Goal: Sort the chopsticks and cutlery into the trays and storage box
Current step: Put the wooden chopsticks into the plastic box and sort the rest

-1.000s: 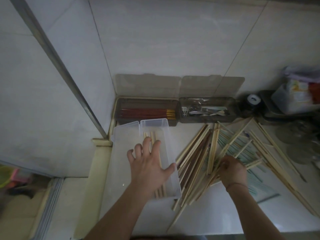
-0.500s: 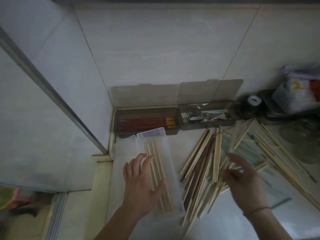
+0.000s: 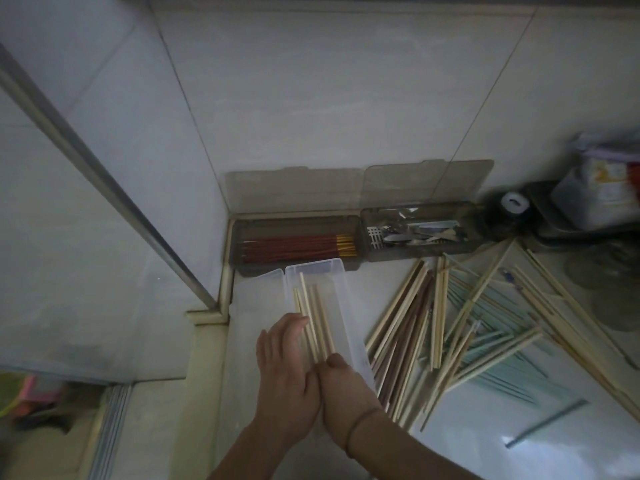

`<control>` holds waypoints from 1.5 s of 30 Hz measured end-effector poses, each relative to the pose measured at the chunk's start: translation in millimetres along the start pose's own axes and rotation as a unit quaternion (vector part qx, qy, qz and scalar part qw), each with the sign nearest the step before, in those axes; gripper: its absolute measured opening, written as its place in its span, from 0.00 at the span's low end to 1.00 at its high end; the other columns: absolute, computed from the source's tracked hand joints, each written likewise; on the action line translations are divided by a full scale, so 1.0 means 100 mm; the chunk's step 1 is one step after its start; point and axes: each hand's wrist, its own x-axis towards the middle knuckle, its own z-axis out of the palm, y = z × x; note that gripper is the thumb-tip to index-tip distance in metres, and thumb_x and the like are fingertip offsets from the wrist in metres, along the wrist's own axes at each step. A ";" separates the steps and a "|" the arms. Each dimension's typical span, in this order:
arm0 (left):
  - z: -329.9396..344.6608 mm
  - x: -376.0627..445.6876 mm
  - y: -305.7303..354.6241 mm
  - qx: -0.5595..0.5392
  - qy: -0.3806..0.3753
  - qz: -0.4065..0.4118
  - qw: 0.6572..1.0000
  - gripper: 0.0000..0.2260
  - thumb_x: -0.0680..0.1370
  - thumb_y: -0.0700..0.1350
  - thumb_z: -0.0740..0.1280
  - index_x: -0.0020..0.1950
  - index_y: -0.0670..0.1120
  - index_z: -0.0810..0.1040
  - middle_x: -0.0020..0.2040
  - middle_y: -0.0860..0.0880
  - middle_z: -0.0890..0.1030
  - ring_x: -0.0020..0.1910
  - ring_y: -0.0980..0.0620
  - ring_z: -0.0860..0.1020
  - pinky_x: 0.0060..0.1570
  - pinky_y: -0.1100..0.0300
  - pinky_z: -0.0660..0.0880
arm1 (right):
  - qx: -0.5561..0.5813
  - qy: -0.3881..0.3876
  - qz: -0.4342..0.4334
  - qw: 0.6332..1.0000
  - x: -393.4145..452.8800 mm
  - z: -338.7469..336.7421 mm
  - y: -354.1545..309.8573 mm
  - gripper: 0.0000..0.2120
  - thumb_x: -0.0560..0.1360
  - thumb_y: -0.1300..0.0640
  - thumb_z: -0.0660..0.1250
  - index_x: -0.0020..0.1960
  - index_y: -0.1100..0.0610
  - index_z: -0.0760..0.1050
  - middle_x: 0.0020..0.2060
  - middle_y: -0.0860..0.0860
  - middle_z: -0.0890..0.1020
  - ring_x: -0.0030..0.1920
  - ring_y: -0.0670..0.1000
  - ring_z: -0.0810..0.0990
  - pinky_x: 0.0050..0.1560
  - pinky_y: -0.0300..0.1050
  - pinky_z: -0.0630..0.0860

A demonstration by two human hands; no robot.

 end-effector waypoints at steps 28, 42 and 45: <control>0.10 0.04 0.04 0.133 -0.055 0.011 0.990 0.30 0.63 0.39 0.59 0.67 0.48 0.71 0.68 0.46 0.67 0.66 0.40 0.65 0.67 0.39 0.62 | 0.206 0.285 0.407 0.843 -0.78 -0.42 1.91 0.03 0.74 0.56 0.64 0.47 0.52 0.74 0.39 0.56 0.81 0.35 0.55 0.77 0.35 0.43 0.71; 0.12 0.03 0.03 0.178 -0.067 0.017 0.982 0.31 0.64 0.39 0.59 0.68 0.49 0.69 0.68 0.46 0.66 0.66 0.39 0.65 0.67 0.37 0.63 | 0.133 0.237 0.439 0.856 -0.64 -0.57 1.92 0.08 0.76 0.59 0.60 0.52 0.60 0.74 0.44 0.60 0.82 0.44 0.58 0.82 0.40 0.46 0.76; 0.12 0.03 0.03 0.177 -0.068 0.010 0.982 0.32 0.63 0.39 0.59 0.68 0.49 0.68 0.68 0.46 0.66 0.66 0.39 0.64 0.67 0.37 0.63 | 0.190 0.253 0.427 0.847 -0.72 -0.59 1.94 0.07 0.75 0.59 0.61 0.44 0.60 0.76 0.34 0.57 0.81 0.34 0.56 0.82 0.37 0.49 0.82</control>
